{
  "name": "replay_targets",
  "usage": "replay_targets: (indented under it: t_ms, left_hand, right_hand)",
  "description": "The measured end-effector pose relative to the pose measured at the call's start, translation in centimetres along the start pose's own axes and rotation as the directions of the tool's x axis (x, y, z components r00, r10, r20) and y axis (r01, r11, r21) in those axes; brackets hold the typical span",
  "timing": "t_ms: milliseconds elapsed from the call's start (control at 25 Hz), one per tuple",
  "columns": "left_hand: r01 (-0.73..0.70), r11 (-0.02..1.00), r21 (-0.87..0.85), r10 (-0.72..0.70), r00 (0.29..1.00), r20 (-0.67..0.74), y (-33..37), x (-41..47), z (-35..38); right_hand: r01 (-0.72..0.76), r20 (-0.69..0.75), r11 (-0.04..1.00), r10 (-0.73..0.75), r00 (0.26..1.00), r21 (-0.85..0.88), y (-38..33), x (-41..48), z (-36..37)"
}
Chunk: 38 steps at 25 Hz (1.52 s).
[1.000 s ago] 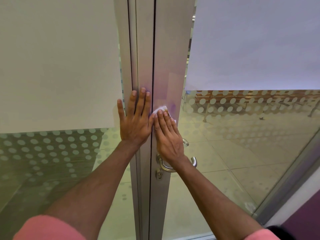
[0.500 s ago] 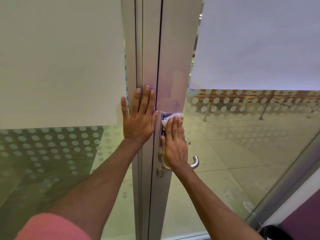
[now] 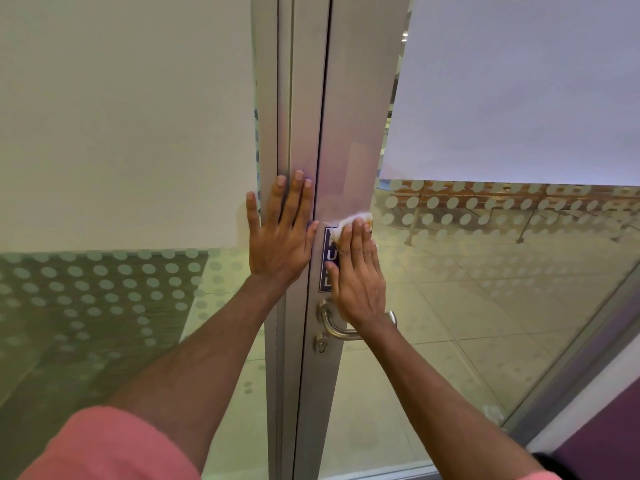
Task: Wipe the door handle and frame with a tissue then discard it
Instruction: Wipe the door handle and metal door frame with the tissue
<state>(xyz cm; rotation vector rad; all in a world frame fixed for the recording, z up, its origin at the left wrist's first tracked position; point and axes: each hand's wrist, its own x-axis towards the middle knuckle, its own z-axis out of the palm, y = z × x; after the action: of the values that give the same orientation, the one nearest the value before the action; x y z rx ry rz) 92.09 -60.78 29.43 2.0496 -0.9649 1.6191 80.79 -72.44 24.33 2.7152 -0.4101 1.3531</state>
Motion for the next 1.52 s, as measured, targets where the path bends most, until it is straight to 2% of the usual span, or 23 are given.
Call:
replay_targets:
  t_ms: [120,200,400,680,760,880,1000,1080,1160,1240,1520]
  left_hand:
    - [-0.004,1.0,-0.005,0.004,1.0,-0.001,0.2,0.0,-0.1]
    - [0.001,1.0,-0.013,-0.001,1.0,0.008,0.2,0.1,-0.3]
    - [-0.004,1.0,-0.013,0.004,1.0,0.006,0.1,0.1,-0.4]
    - [-0.001,1.0,-0.009,0.001,1.0,-0.01,0.1,0.0,-0.1]
    - [0.005,1.0,0.001,-0.005,1.0,-0.003,0.2,0.0,-0.2]
    - [0.005,1.0,-0.001,-0.005,1.0,-0.002,0.2,0.0,-0.2]
    - [0.007,1.0,0.012,-0.007,1.0,0.0,0.2,-0.1,-0.2]
    - [0.005,1.0,0.002,-0.005,1.0,-0.007,0.2,-0.1,-0.1]
    - [0.007,1.0,0.005,-0.007,1.0,-0.015,0.2,0.0,0.0]
    - [0.004,1.0,-0.002,-0.004,1.0,-0.027,0.1,0.1,-0.1]
    - [0.002,1.0,-0.01,-0.003,1.0,-0.019,0.1,0.0,0.0]
  right_hand:
    - [-0.052,-0.096,0.998,0.056,0.994,0.048,0.0,5.7,-1.6]
    - [-0.02,-0.116,0.998,0.027,0.993,0.056,0.0,7.1,-1.9]
    - [0.21,0.11,0.972,-0.198,0.974,-0.107,2.1,-0.5,0.0]
    - [0.222,0.029,0.972,-0.221,0.975,-0.074,1.6,3.9,-0.4]
    - [0.299,0.107,0.951,-0.291,0.951,-0.074,2.3,2.8,-0.1]
    - [0.456,0.285,0.882,-0.41,0.866,-0.117,4.2,-1.4,0.2]
    - [0.504,0.324,0.854,-0.445,0.835,-0.127,5.2,-2.3,-0.2]
    - [0.433,0.257,0.894,-0.395,0.882,-0.114,4.6,-0.3,-0.9]
    - [0.303,0.174,0.949,-0.285,0.942,-0.086,3.3,2.4,-1.4]
    - [0.207,0.133,0.977,-0.2,0.971,-0.043,2.1,3.0,-1.3]
    - [0.029,0.319,0.999,-0.037,0.947,0.028,-0.2,-5.6,1.1]
